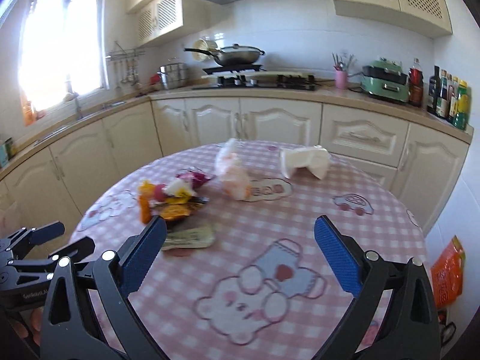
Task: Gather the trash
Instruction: 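Grasp the orange peel with the left tool, then grasp the dried orange slice with the right tool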
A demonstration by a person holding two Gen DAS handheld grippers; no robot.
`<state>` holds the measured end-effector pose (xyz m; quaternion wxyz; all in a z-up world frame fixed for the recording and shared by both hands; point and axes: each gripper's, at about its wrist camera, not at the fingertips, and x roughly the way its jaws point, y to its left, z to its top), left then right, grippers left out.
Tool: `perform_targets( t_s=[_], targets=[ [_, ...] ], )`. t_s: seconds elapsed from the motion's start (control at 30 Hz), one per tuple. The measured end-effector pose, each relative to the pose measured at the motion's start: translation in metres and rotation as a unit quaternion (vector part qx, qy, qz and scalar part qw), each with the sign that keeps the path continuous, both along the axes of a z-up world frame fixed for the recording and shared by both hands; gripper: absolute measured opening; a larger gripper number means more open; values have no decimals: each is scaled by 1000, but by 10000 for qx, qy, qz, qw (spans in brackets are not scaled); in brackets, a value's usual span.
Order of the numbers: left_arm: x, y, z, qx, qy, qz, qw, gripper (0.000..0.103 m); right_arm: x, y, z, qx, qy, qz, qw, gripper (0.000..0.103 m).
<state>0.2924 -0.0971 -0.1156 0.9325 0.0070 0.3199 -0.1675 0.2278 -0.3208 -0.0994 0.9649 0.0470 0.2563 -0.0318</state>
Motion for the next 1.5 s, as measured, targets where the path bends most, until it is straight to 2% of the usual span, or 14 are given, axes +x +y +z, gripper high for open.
perform_targets(
  t_s=[0.03, 0.1, 0.17, 0.27, 0.4, 0.47, 0.6, 0.63, 0.67, 0.73, 0.87, 1.2, 1.3, 1.5],
  targets=[
    [11, -8, -2, 16, 77, 3, 10000, 86, 4, -4, -1, -4, 29, -8, 10000, 93],
    [24, -11, -7, -35, 170, 38, 9998, 82, 15, -9, -7, -58, 179, 10, 9998, 62],
    [40, -15, -12, -44, 324, 34, 9995, 52, 28, -10, -15, -28, 410, 90, 9991, 44],
    [63, -20, -20, -93, 494, 44, 9987, 50, 41, -7, -23, 67, 534, 156, 9984, 45],
    [83, -24, -23, -259, 534, 59, 9982, 53, 49, -3, -24, 221, 529, 238, 9981, 67],
    [92, -27, -25, -233, 577, 97, 9980, 63, 55, 1, -23, 202, 563, 305, 9977, 68],
    [109, -32, -30, -353, 768, 86, 9964, 62, 68, 10, -24, 175, 707, 418, 9965, 71],
    [112, -32, -31, -349, 805, 114, 9961, 61, 70, 12, -25, 126, 726, 439, 9963, 71],
    [114, -33, -32, -353, 837, 115, 9958, 44, 71, 16, -26, 55, 759, 501, 9958, 71],
    [118, -33, -36, -423, 982, 29, 9943, 27, 74, 23, -27, -16, 815, 599, 9949, 71],
    [113, -31, -34, -478, 885, -7, 9949, 13, 77, 30, -29, -39, 905, 648, 9938, 71],
    [73, 12, -17, -907, 534, -19, 9944, 13, 97, 46, -42, 476, 1420, 829, 9852, 71],
    [64, 25, -14, -977, 471, 19, 9941, 13, 83, 57, -25, -262, 962, 550, 9935, 71],
    [50, 40, -14, -1012, 424, 45, 9939, 13, 88, 91, -25, -551, 1057, 1064, 9872, 66]
  ],
)
